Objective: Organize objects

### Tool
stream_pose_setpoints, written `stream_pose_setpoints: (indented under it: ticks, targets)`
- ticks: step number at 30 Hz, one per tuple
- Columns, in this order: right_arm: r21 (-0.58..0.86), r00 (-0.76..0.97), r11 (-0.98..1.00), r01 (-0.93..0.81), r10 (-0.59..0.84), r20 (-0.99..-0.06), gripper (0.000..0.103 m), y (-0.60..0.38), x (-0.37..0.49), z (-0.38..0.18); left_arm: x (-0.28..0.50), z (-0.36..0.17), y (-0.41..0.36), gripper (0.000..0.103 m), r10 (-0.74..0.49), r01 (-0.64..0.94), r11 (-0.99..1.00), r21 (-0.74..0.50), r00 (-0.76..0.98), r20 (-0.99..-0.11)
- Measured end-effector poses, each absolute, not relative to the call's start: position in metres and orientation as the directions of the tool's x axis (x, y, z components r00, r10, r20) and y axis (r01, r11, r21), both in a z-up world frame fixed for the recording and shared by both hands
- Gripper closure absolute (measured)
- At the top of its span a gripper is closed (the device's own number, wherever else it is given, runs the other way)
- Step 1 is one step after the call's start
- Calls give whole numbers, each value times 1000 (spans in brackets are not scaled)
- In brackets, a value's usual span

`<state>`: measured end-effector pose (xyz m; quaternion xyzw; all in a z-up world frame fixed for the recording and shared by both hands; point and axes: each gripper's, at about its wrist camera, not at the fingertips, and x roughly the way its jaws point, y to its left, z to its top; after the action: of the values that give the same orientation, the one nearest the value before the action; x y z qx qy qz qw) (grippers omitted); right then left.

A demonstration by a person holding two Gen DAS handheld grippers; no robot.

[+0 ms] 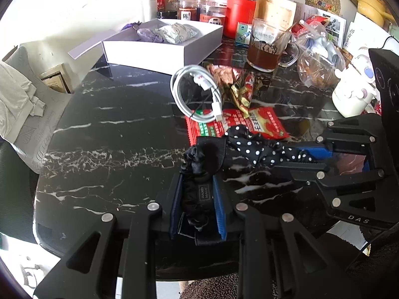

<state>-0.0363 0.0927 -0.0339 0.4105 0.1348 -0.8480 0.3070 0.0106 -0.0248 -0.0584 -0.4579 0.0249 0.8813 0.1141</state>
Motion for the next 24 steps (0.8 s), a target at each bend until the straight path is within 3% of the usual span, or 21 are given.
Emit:
stream_pose_setpoints:
  ticks: [24]
  targets:
    - [-11,-554,-796,605,-411,-724,88,115,-43,25,-8,15,-24,80,160,-190,-980,-51,-617,-771]
